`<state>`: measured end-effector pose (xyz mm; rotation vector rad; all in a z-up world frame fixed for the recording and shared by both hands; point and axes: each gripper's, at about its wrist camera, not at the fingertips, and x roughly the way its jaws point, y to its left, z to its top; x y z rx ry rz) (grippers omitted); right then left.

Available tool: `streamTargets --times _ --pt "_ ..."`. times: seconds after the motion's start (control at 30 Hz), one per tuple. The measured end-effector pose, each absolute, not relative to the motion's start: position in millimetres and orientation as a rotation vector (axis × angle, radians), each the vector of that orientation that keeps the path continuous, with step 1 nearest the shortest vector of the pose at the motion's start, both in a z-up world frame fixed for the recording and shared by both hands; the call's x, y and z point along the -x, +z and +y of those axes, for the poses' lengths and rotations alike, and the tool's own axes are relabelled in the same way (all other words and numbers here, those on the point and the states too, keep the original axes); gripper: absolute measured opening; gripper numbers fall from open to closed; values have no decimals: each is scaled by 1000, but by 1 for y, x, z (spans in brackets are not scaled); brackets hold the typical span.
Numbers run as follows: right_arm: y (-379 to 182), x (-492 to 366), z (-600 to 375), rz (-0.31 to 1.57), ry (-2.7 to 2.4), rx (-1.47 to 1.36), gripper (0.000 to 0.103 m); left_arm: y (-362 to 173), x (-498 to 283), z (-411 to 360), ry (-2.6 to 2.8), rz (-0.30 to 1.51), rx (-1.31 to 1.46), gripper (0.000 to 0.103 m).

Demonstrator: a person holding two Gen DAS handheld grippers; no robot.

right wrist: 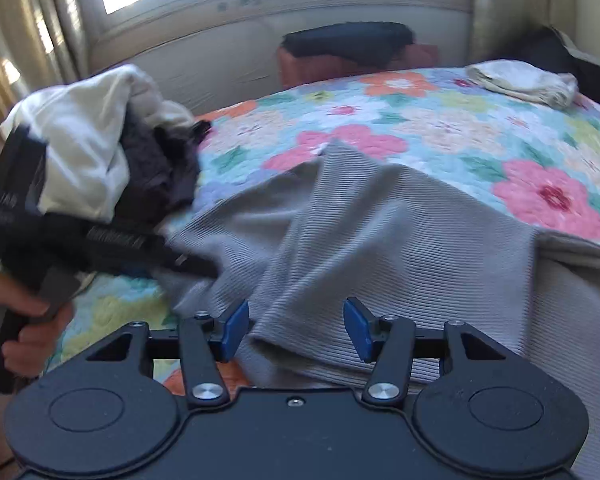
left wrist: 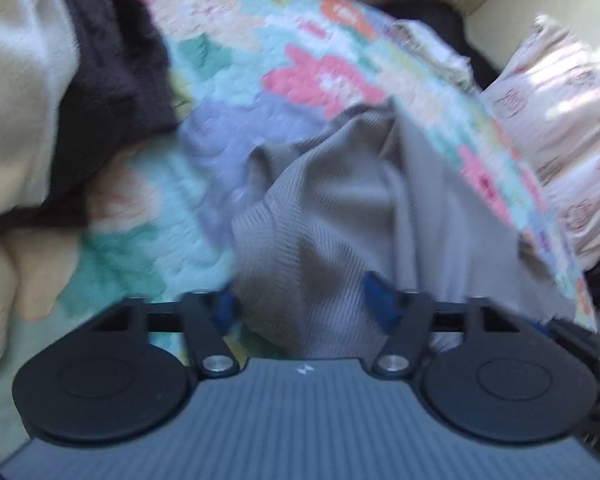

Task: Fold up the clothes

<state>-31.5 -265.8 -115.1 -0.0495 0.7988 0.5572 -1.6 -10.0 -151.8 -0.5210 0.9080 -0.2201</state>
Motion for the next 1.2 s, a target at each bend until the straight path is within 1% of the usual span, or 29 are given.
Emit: streamTargets --times 0.07,0.13,0.17,0.2,0.23,0.37,0.5,0.53,0.6,0.67,0.7,0.73,0.77,0.83,0.87,0.9,1.03,1.1,1.2 --pt "-116 38 -256 792 574 103 70 -143 3 -13 -260 855 525 11" --pt "-116 45 -247 780 577 170 72 -135 4 -16 -299 801 529 10" --pt "-117 47 -243 774 571 213 75 -131 5 -17 -315 779 527 10" --pt "-120 49 -238 763 560 268 79 -127 6 -18 -326 765 527 10" --pt "-122 50 -233 751 548 323 85 -125 7 -18 -339 754 533 10" --pt "-133 52 -208 703 505 527 86 -120 9 -16 -389 723 560 10" --pt "-144 37 -185 684 497 600 86 -117 10 -16 -436 700 573 9" --pt "-146 33 -181 672 477 616 84 -118 9 -17 -440 702 567 9" --pt "-147 21 -182 669 453 588 77 -123 7 -20 -429 717 549 9" --pt "-147 8 -190 699 427 514 49 -128 5 -20 -405 742 547 9" --pt "-147 3 -197 714 417 458 42 -130 4 -20 -397 749 550 10" --pt "-144 1 -204 720 422 405 26 -130 5 -19 -396 746 558 11" --pt "-141 0 -211 726 426 352 22 -128 6 -19 -397 738 563 12" --pt "-135 -4 -224 738 434 245 18 -125 8 -19 -377 729 564 21" --pt "-132 -5 -231 743 438 192 17 -124 8 -19 -346 739 564 40" --pt "-131 -6 -236 751 443 138 17 -124 9 -19 -309 751 568 62" --pt "-135 -17 -255 792 471 -50 16 -136 7 -16 -315 779 648 64" --pt "-137 -20 -259 797 482 -97 16 -149 1 -17 -325 808 732 68" --pt "-139 -18 -265 791 511 -160 16 -166 -12 -26 -330 840 861 69"
